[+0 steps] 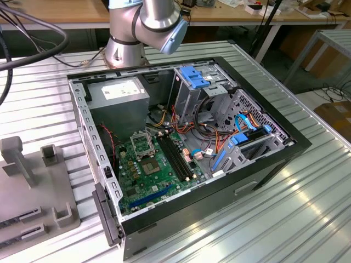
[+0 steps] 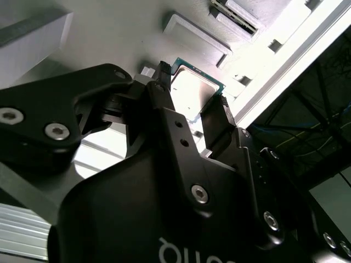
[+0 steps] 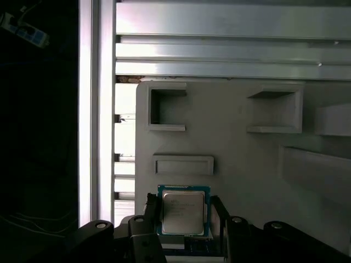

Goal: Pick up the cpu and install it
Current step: 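Reach for the cpu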

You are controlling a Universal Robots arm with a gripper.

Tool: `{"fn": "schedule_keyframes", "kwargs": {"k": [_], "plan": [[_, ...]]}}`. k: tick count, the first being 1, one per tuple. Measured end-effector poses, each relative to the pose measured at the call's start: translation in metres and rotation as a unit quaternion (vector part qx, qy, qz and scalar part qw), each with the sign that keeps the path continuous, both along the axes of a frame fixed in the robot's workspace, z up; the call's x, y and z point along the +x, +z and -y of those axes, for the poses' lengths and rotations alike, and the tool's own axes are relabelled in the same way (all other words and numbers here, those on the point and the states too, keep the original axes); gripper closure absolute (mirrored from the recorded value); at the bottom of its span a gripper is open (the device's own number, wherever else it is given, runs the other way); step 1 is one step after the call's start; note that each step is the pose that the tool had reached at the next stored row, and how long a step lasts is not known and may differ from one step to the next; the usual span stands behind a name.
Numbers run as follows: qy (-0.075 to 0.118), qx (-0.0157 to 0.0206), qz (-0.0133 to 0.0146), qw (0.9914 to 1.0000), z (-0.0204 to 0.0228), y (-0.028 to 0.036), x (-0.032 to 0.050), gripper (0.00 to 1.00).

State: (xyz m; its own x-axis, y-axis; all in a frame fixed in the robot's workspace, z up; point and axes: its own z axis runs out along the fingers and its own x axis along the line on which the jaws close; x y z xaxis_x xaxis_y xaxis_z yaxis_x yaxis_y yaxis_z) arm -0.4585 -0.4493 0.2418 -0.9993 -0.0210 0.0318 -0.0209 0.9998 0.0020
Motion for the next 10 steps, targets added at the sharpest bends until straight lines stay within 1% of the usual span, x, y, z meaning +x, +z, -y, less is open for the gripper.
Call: {"fn": "schedule_keyframes", "kwargs": {"k": [10], "plan": [[0.0,0.0,-0.0001,1.0,0.0,0.0042,0.0,0.53]]}}
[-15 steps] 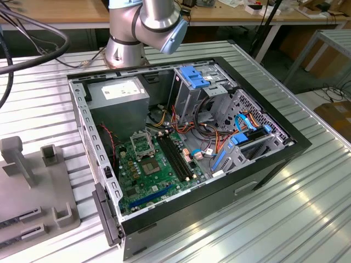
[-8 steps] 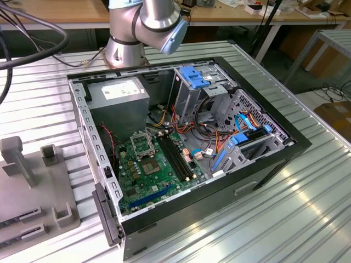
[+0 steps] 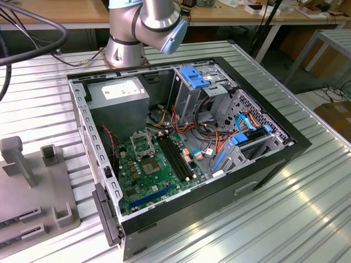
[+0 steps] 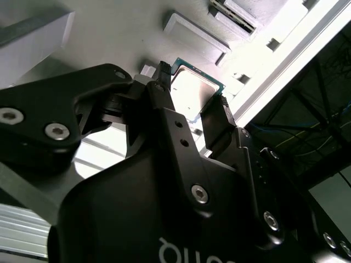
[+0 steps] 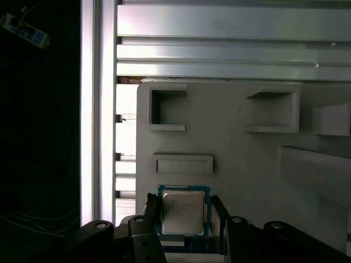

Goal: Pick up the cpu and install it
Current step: 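Reach for the cpu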

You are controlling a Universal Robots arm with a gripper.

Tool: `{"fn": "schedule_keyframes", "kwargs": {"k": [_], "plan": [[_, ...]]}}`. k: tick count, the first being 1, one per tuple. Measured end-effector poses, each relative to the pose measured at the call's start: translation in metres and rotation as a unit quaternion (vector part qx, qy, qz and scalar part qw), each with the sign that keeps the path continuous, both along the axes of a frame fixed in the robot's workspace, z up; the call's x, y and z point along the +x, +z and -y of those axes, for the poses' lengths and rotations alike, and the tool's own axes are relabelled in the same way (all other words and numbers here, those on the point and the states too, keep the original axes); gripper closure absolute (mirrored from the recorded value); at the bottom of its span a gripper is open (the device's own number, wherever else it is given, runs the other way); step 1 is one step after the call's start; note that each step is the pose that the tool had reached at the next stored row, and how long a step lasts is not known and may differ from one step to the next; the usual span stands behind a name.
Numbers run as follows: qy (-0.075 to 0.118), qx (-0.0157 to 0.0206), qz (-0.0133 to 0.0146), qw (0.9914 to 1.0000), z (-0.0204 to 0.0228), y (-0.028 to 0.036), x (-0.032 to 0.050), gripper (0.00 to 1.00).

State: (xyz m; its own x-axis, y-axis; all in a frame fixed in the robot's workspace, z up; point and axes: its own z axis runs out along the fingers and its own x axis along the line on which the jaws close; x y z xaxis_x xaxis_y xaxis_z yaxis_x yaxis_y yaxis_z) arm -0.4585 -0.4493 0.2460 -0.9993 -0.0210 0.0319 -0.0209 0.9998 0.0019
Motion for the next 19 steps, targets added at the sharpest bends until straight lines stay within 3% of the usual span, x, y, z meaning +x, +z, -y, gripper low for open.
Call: {"fn": "schedule_keyframes", "kwargs": {"k": [19], "plan": [[0.0,0.0,0.0,1.0,0.0,0.009,0.0,0.53]]}}
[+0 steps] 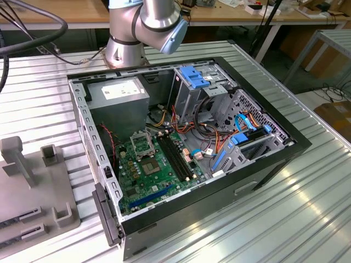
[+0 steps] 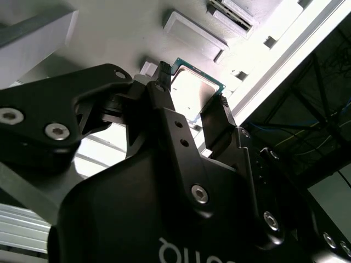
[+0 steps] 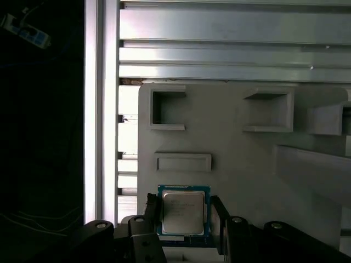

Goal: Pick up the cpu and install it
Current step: 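Reach for the cpu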

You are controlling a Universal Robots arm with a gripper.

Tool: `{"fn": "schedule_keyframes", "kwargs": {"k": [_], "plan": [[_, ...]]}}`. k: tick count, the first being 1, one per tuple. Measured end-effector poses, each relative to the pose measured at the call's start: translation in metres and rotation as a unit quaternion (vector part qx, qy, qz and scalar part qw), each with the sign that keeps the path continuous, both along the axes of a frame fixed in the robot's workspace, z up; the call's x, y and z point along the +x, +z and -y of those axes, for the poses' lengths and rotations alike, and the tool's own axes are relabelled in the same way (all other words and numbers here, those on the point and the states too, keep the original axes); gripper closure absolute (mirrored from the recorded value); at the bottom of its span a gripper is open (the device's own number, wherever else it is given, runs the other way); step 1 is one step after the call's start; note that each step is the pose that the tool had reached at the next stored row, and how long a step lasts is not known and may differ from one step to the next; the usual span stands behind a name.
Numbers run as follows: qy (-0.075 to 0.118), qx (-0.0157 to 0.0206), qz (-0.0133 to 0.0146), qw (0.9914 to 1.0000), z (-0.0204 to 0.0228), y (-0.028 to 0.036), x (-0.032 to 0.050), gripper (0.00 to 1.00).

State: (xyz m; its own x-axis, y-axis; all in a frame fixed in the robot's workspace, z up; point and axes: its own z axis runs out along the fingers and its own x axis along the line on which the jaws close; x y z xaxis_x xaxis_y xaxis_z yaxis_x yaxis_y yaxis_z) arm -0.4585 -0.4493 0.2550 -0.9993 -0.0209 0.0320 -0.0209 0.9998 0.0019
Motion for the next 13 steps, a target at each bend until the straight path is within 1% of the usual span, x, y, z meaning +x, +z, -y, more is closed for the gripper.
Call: {"fn": "schedule_keyframes", "kwargs": {"k": [7,13], "plan": [[0.0,0.0,0.0001,1.0,0.0,0.0055,0.0,0.53],[0.0,0.0,0.0001,1.0,0.0,0.006,0.0,0.53]]}}
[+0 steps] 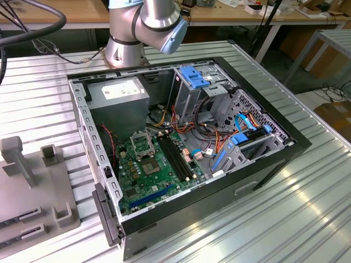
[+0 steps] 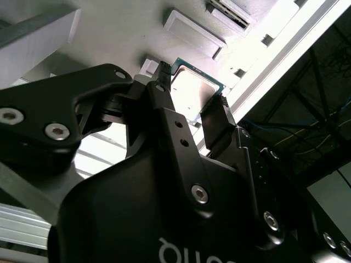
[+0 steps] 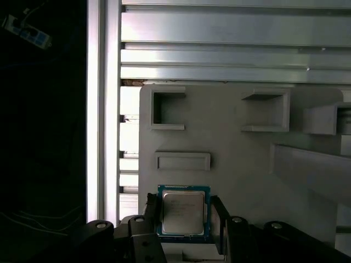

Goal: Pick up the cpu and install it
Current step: 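Reach for the cpu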

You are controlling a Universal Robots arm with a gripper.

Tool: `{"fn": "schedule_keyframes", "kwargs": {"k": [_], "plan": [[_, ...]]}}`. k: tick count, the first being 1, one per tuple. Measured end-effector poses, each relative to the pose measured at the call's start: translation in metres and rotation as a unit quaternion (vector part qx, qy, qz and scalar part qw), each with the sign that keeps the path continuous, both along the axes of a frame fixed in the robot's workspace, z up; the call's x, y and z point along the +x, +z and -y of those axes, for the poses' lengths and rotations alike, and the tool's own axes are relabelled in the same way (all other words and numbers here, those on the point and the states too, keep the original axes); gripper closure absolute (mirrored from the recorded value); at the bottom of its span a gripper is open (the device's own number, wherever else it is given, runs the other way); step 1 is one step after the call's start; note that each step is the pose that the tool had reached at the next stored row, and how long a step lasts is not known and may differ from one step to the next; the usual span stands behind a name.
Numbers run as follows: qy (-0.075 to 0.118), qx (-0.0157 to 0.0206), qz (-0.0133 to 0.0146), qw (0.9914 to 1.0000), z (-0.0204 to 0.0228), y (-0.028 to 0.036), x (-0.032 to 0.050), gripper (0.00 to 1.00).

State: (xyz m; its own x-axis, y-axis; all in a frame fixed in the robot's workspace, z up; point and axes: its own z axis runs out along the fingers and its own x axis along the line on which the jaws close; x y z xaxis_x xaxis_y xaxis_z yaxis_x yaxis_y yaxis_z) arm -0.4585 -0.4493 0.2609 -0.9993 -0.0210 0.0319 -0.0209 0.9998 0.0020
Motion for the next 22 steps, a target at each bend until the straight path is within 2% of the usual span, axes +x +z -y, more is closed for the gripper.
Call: {"fn": "schedule_keyframes", "kwargs": {"k": [6,22], "plan": [[0.0,0.0,0.0,1.0,0.0,0.0022,0.0,0.53],[0.0,0.0,0.0,1.0,0.0,0.0212,0.0,0.53]]}}
